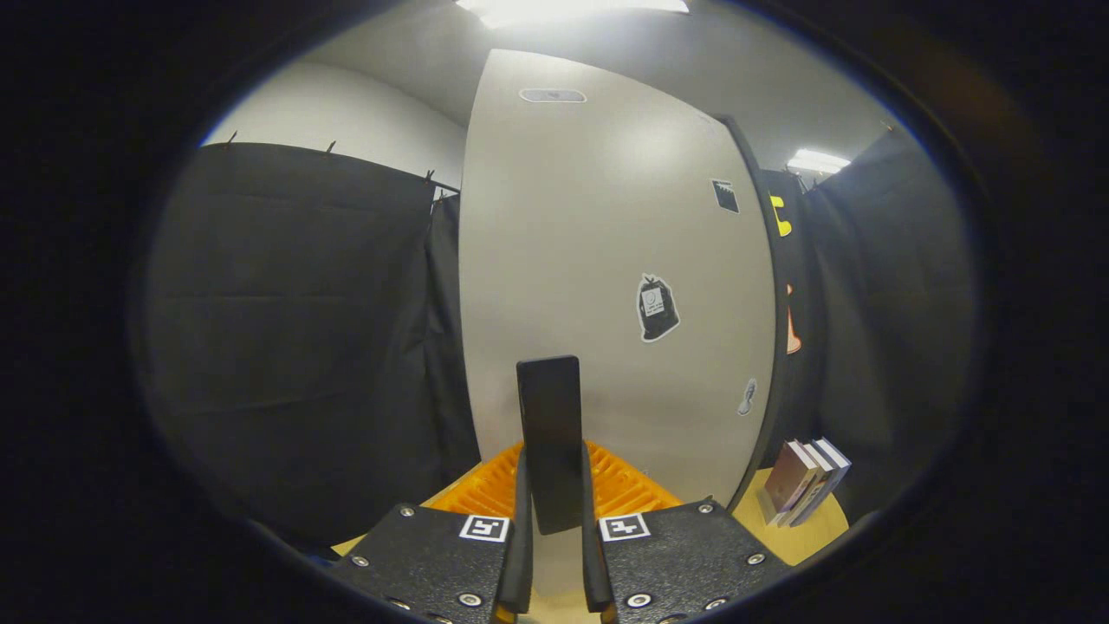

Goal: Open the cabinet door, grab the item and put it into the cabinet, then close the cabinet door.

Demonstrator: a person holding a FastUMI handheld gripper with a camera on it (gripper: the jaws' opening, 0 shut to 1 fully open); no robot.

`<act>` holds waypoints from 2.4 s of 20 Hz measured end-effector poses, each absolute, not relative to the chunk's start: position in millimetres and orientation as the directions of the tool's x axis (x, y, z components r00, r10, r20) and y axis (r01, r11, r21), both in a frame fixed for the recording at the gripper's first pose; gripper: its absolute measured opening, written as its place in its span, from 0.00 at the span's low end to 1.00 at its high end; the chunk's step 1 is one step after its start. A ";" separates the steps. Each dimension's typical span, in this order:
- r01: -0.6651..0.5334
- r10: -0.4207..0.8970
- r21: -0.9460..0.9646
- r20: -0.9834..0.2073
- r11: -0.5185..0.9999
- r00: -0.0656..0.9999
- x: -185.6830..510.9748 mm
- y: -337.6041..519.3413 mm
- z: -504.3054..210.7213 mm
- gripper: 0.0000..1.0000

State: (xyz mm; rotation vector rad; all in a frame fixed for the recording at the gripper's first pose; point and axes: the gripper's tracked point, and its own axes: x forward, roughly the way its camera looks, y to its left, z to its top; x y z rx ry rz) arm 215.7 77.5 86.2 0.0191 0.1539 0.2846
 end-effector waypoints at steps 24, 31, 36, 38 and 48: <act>0.107 -0.114 -0.061 -0.114 0.992 0.987 170.7 -74.5 97.8 0.16; 0.202 -0.202 -0.018 -0.020 0.979 0.979 141.0 -104.1 127.8 0.13; 0.102 -0.103 0.015 0.033 0.995 0.994 135.5 -52.2 130.1 0.56; 0.058 -0.058 0.027 0.033 0.998 0.998 140.2 -25.3 117.7 0.86; -0.066 0.068 0.078 -0.031 0.995 0.997 169.5 85.5 -7.2 0.93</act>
